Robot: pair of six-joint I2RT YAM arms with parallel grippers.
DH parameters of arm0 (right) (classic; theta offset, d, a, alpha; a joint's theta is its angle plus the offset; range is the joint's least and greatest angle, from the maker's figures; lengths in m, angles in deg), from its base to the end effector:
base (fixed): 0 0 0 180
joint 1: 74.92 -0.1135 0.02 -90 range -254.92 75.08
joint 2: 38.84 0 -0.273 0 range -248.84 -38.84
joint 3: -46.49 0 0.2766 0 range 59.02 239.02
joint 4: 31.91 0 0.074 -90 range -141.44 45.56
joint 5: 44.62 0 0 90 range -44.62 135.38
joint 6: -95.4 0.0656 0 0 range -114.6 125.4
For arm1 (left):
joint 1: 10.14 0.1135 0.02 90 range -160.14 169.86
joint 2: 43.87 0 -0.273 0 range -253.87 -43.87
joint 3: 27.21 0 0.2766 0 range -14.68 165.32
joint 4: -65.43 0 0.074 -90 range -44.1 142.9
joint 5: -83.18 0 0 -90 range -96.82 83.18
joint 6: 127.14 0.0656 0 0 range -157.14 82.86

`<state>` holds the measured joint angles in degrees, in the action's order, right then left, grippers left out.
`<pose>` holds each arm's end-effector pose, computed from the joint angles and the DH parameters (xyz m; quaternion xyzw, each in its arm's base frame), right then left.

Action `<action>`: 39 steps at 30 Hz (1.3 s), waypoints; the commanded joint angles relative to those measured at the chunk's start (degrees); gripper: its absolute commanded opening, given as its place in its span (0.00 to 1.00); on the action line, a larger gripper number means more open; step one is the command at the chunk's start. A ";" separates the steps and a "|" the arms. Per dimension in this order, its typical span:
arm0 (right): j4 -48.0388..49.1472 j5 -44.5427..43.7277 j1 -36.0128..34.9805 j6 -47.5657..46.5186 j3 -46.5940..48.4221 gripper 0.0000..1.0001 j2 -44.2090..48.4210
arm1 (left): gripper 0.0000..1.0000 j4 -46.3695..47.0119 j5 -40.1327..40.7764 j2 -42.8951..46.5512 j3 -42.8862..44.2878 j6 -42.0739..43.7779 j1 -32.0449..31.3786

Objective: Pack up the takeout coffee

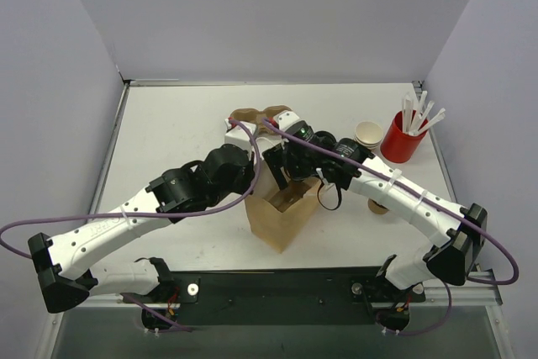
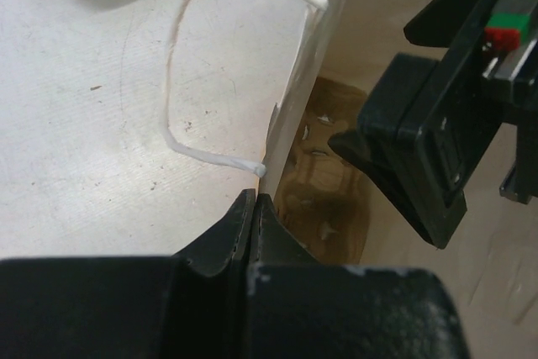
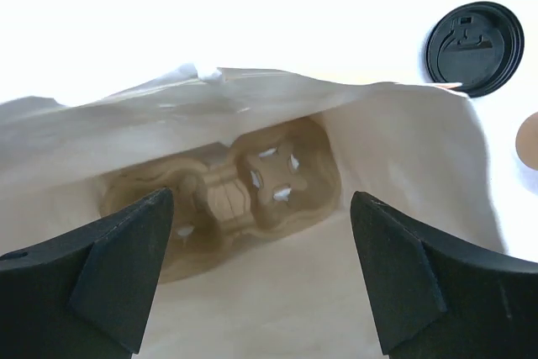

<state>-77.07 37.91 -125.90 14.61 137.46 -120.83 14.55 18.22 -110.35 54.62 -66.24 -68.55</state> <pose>0.2379 0.2801 0.3449 -0.2897 0.8419 0.1762 0.4199 0.1737 -0.2294 0.3595 0.1236 0.8649 -0.1697 0.4560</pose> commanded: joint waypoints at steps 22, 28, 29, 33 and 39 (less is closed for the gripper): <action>31.03 -12.05 4.13 17.85 -6.89 0.89 3.77 | 0.00 3.81 -4.21 -0.32 0.84 -0.16 -0.21; 35.43 -9.15 3.96 19.26 -6.36 0.89 2.54 | 0.00 5.04 -5.17 -0.58 0.75 -0.08 -0.21; 37.09 -9.50 3.96 19.35 -6.54 0.90 2.72 | 0.00 5.12 -5.17 -0.58 0.75 0.01 -0.21; 39.91 -11.08 4.31 18.74 -7.24 0.91 3.42 | 0.00 4.78 -5.00 -0.41 0.66 0.10 -0.21; 37.81 -9.06 4.49 20.05 -3.91 0.90 3.42 | 0.00 3.02 -2.28 -0.93 1.54 -1.12 -0.21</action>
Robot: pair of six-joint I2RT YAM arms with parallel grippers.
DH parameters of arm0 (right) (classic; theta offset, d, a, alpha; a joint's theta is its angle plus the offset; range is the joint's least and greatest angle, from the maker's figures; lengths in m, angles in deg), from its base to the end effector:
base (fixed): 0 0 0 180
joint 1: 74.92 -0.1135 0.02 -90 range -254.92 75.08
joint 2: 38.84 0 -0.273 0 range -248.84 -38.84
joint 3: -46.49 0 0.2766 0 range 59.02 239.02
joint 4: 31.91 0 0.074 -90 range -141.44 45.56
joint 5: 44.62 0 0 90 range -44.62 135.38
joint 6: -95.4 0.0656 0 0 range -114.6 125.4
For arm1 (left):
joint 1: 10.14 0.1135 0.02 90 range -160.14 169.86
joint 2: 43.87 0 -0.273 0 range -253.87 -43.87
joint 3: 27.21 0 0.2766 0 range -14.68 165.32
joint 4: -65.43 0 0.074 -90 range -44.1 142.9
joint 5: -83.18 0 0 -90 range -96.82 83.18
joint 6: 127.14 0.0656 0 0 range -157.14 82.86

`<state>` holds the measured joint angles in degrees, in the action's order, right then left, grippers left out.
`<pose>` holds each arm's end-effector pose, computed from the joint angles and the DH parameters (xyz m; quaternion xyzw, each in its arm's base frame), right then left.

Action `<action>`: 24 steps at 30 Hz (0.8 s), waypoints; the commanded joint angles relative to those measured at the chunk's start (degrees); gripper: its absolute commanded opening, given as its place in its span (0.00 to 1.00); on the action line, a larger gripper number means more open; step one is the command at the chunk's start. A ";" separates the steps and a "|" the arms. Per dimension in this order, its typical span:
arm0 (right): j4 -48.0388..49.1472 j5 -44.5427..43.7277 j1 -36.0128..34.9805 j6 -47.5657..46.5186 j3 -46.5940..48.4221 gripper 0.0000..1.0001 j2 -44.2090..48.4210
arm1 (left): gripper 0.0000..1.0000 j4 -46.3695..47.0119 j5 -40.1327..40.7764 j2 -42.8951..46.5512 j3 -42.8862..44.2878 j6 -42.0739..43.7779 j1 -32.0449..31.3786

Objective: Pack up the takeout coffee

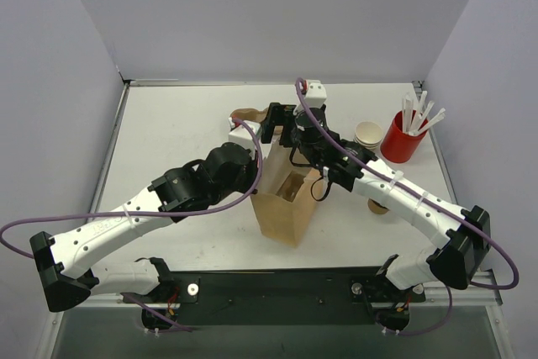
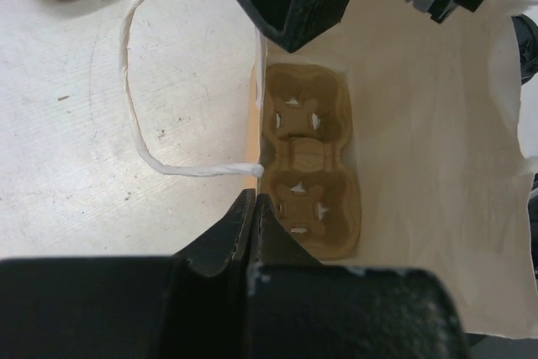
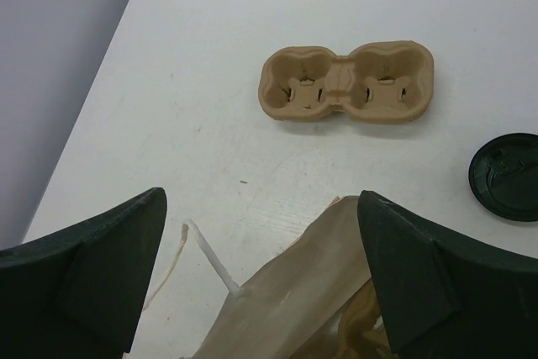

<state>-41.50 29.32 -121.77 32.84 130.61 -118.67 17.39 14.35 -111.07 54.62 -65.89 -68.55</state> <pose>0.2759 0.2678 0.3902 -0.0306 0.7372 0.3205 0.5941 0.1745 -0.2386 0.3606 0.1374 0.8590 -0.2040 0.4490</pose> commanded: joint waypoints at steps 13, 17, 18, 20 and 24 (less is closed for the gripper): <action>6.90 3.66 0.09 7.27 6.19 0.90 2.67 | 0.00 -0.79 5.37 0.93 0.84 -6.31 -0.21; 7.26 4.28 0.09 8.94 8.65 0.90 2.14 | 0.00 -1.49 5.90 0.93 0.66 -7.28 -0.21; 6.99 4.28 0.18 9.21 9.17 0.90 2.05 | 0.00 -1.76 6.34 0.76 0.66 -7.89 -0.30; 5.25 3.84 0.18 10.17 10.93 0.90 1.79 | 0.00 -2.63 7.04 0.84 0.84 -9.21 -0.30; -7.73 -0.37 0.27 11.93 19.26 0.89 0.56 | 0.00 -3.34 9.24 1.37 0.40 -12.02 -0.82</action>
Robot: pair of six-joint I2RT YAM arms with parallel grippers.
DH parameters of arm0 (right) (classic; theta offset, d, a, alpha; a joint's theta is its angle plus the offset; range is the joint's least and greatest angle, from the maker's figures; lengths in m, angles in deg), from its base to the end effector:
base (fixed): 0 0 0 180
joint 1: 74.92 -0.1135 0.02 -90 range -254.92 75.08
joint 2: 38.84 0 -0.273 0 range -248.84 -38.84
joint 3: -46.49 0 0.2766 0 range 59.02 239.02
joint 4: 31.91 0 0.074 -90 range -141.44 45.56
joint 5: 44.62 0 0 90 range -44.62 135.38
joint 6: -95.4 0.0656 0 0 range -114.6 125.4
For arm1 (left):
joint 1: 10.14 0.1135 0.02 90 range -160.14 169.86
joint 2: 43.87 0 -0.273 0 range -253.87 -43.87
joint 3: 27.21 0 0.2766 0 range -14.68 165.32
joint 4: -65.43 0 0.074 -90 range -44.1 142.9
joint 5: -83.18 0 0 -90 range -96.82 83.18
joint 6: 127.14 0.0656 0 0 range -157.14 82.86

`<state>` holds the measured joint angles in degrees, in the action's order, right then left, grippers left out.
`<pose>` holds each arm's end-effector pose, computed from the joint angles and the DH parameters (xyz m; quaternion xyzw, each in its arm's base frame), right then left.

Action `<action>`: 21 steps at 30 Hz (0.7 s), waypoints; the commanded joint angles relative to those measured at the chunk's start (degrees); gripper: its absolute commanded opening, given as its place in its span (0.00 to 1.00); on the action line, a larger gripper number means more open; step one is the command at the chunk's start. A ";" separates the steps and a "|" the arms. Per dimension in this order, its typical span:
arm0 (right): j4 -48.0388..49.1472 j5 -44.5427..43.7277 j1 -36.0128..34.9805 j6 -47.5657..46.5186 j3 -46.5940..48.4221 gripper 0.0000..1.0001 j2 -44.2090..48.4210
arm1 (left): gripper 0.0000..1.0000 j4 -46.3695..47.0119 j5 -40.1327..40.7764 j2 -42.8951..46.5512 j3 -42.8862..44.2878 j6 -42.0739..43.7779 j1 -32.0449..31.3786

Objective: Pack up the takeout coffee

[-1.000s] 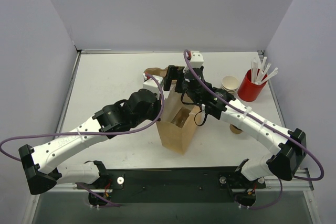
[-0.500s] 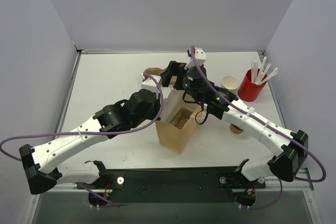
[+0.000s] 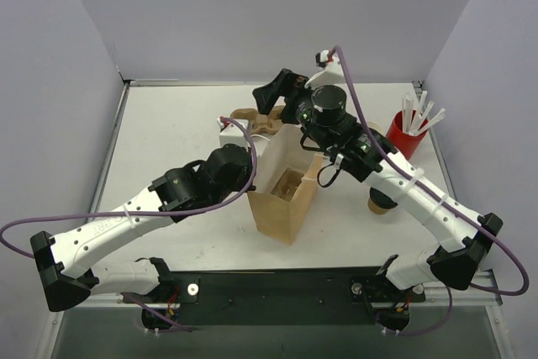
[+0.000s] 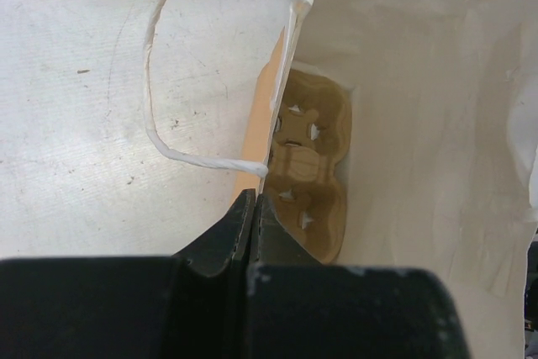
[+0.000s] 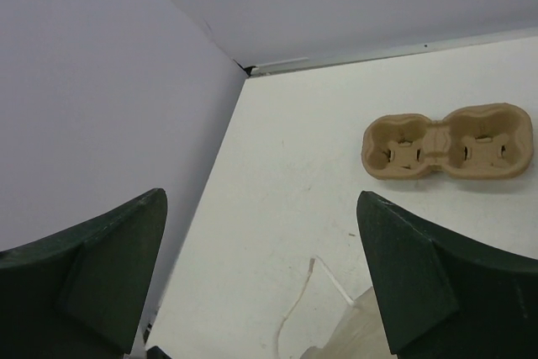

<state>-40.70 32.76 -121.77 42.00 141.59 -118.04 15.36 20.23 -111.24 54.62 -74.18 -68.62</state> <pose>0.2647 0.2615 0.4745 0.0233 0.6626 0.4416 0.6045 0.1773 -0.2320 0.3574 0.0558 0.8696 -0.1891 0.4527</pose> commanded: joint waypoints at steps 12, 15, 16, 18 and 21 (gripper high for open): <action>-45.31 -6.45 2.73 4.71 19.92 0.85 2.29 | 0.00 -1.57 8.72 2.16 -0.04 -9.90 -3.83; -49.62 -4.96 3.08 5.32 17.29 0.80 4.84 | 0.00 -0.96 7.85 1.98 -0.04 -9.64 -4.19; -51.63 -3.91 2.99 5.32 16.50 0.79 5.10 | 0.00 -0.78 7.58 1.98 -0.13 -9.55 -4.19; -53.40 -2.76 2.99 5.50 14.83 0.75 5.28 | 0.00 -0.52 7.14 1.55 -0.22 -9.55 -4.45; -58.14 -2.67 3.08 6.46 14.38 0.66 4.32 | 0.00 -1.04 7.23 1.37 -0.13 -9.81 -4.63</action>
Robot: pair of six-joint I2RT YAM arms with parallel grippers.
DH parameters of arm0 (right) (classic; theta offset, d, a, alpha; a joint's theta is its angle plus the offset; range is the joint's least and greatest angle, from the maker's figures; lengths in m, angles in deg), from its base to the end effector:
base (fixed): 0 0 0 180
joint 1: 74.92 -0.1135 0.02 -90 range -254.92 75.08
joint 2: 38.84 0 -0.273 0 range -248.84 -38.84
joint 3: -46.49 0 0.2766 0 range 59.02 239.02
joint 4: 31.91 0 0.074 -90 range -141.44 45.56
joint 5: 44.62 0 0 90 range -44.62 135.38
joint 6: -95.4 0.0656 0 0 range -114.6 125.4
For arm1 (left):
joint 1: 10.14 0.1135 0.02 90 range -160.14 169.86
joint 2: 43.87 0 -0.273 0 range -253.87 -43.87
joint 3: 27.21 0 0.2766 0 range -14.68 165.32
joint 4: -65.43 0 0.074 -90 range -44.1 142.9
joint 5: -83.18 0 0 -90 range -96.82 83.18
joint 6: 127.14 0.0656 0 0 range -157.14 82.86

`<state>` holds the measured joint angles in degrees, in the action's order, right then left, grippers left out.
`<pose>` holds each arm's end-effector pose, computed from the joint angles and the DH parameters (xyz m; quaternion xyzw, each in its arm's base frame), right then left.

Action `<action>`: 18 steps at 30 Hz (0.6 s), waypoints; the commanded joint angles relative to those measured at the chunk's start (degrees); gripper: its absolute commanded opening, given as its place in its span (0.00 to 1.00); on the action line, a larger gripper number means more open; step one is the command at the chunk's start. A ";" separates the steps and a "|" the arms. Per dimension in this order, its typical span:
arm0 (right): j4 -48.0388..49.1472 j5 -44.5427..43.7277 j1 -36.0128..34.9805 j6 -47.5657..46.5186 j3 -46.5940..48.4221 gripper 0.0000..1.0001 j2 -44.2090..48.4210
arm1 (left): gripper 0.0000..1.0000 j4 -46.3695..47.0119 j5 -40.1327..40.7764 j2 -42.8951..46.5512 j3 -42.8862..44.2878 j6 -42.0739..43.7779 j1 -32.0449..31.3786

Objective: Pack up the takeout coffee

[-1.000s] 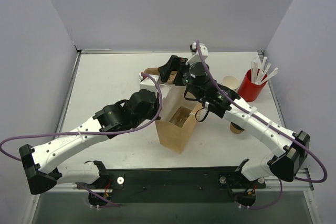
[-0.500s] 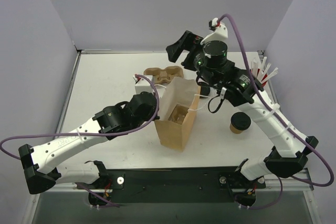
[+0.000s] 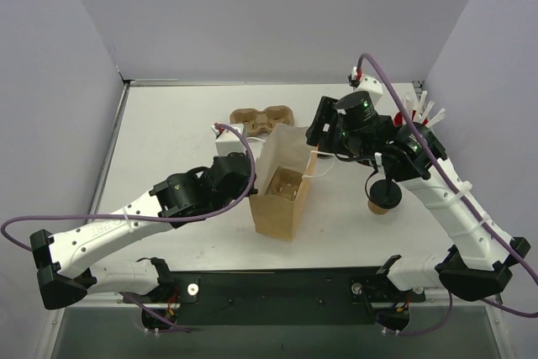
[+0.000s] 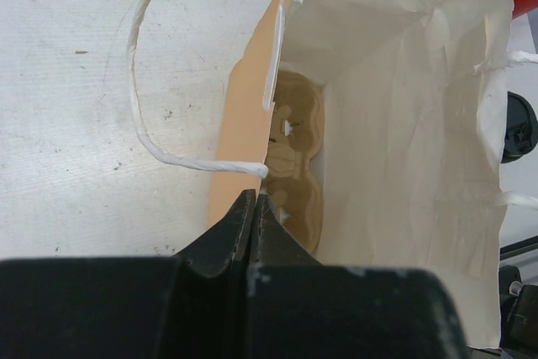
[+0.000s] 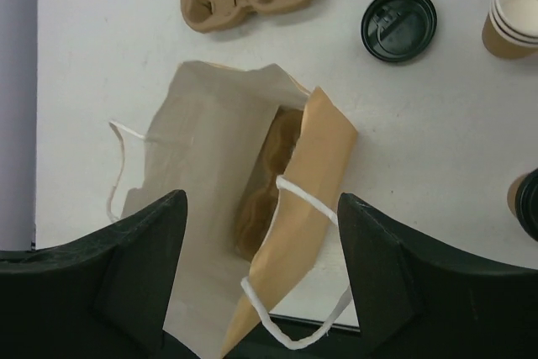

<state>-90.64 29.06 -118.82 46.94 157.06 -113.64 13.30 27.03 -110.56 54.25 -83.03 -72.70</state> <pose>0.2282 0.1940 0.4852 0.0614 0.8267 0.2839 0.4819 0.1622 -0.2330 0.3568 -0.0034 0.8672 -0.1916 0.4597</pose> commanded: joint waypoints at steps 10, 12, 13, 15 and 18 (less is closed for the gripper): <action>-13.13 4.10 -0.92 5.57 -0.04 0.56 -4.20 | 0.00 1.71 0.61 0.87 0.59 -1.66 -1.15; -13.31 3.66 -1.89 6.36 -0.22 0.52 -5.69 | 0.00 1.54 0.87 0.43 1.03 -1.84 -1.33; -13.39 3.49 -2.07 6.62 -0.48 0.52 -6.22 | 0.00 1.62 0.78 0.34 1.21 -1.84 -1.33; -13.39 3.48 -2.68 6.63 -0.83 0.51 -8.15 | 0.00 1.71 0.78 0.08 1.39 -1.92 -1.33; -13.13 2.78 -3.03 6.54 -0.83 0.50 -10.26 | 0.00 1.71 0.70 0.16 1.47 -1.92 -1.42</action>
<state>-101.72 32.63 -121.16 52.40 156.19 -121.34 13.48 27.14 -110.52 54.18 -83.55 -73.80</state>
